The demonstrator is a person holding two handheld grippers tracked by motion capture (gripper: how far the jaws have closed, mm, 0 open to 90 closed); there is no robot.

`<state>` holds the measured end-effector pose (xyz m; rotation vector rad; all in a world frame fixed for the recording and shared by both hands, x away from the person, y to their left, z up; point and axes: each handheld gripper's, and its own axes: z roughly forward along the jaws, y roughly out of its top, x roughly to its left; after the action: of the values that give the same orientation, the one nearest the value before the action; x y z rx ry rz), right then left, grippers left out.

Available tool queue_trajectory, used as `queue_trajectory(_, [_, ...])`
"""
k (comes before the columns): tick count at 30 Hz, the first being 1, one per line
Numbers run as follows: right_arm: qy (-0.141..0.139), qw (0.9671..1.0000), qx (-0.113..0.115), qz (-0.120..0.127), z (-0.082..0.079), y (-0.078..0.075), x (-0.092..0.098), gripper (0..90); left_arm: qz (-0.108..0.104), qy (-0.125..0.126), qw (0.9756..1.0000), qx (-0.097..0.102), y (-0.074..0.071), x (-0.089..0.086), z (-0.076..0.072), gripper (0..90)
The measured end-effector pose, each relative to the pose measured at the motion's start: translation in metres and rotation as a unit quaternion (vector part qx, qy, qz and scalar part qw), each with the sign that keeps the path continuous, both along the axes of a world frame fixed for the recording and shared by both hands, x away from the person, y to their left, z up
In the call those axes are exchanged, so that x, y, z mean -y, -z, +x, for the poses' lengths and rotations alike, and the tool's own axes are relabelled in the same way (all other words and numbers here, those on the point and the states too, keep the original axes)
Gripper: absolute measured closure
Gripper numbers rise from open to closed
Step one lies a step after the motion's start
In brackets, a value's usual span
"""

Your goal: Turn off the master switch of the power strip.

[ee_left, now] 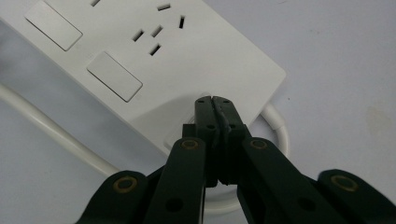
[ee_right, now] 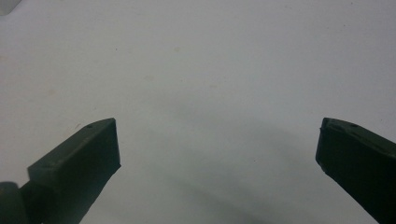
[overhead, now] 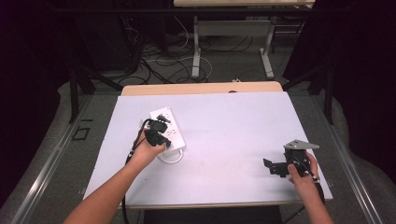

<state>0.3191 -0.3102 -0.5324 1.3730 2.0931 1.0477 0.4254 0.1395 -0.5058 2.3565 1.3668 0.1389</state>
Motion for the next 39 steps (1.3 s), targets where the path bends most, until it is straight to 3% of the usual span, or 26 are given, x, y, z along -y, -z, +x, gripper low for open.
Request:
queue_trajectory(7, [-0.001,1.0,0.001,-0.001,0.0,0.0,0.0,0.0,0.015,0.006,0.9999,0.005,0.001,0.004,0.0,89.9])
queue_trajectory(14, [-0.003,1.0,0.0,-0.001,0.0,0.001,-0.001,0.0,0.028,0.007,0.9994,0.021,0.003,0.008,-0.005,90.0])
queue_trajectory(16, [-0.002,1.0,-0.001,-0.001,0.0,0.001,-0.002,0.0,0.023,0.005,0.9996,0.018,0.002,0.007,-0.004,90.0])
queue_trajectory(18, [-0.003,1.0,0.001,-0.001,0.0,0.0,-0.001,0.0,0.005,-0.003,0.9998,0.02,0.001,0.003,-0.003,90.0])
queue_trajectory(19, [-0.001,1.0,0.001,-0.001,0.0,0.0,-0.001,0.0,0.004,-0.005,0.9999,0.012,0.001,0.003,-0.002,90.0])
queue_trajectory(28, [-0.003,1.0,0.0,-0.002,0.001,0.001,0.001,0.0,-0.006,-0.011,0.9998,0.013,-0.003,0.002,-0.002,89.9])
queue_trajectory(33, [-0.002,1.0,0.001,0.001,0.001,0.0,0.001,0.0,-0.002,-0.008,0.9997,0.021,-0.008,0.001,-0.002,89.9])
queue_trajectory(39, [-0.001,1.0,0.003,0.001,0.001,-0.001,-0.001,0.0,-0.018,-0.018,0.9992,0.03,-0.015,-0.004,-0.004,89.8])
